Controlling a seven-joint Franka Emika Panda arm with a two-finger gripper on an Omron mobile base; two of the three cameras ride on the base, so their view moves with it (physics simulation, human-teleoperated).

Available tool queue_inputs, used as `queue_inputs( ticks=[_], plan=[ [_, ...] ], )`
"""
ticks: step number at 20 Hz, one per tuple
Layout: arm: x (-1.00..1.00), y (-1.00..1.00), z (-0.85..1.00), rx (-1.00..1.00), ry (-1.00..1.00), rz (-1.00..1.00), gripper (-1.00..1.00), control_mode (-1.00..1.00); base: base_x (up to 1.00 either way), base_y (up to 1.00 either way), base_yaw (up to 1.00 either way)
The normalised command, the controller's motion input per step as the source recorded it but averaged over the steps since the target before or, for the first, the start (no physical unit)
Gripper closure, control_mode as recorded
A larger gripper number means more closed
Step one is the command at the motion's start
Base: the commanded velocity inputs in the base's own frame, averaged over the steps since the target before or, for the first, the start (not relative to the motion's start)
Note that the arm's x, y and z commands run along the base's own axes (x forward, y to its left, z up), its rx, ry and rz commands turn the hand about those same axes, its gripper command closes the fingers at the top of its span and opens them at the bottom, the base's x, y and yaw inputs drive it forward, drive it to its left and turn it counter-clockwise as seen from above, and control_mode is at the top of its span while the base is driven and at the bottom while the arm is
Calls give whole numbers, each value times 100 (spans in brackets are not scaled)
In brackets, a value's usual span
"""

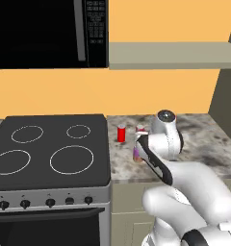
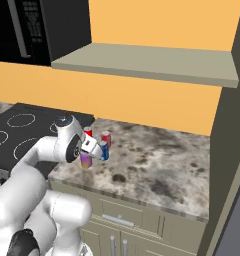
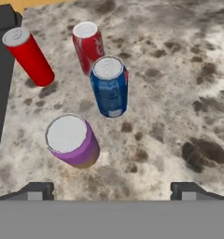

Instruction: Four empty soda cans are scattered around the kitchen. Gather all the cans and cluster them next to the stove for recycling.

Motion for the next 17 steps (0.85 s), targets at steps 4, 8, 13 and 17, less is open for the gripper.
queue_inputs(
  ticks=[4,8,13,17],
  plan=[
    [-58,19,5,0,-11,-3,-100,-100,0,0,0],
    [-58,24,2,-2,-18,0,-100,-100,0,0,0],
    [-48,24,12,0,-8,0,-100,-100,0,0,0],
    [-42,28,9,3,0,0,-100,-100,0,0,0]
  ],
)
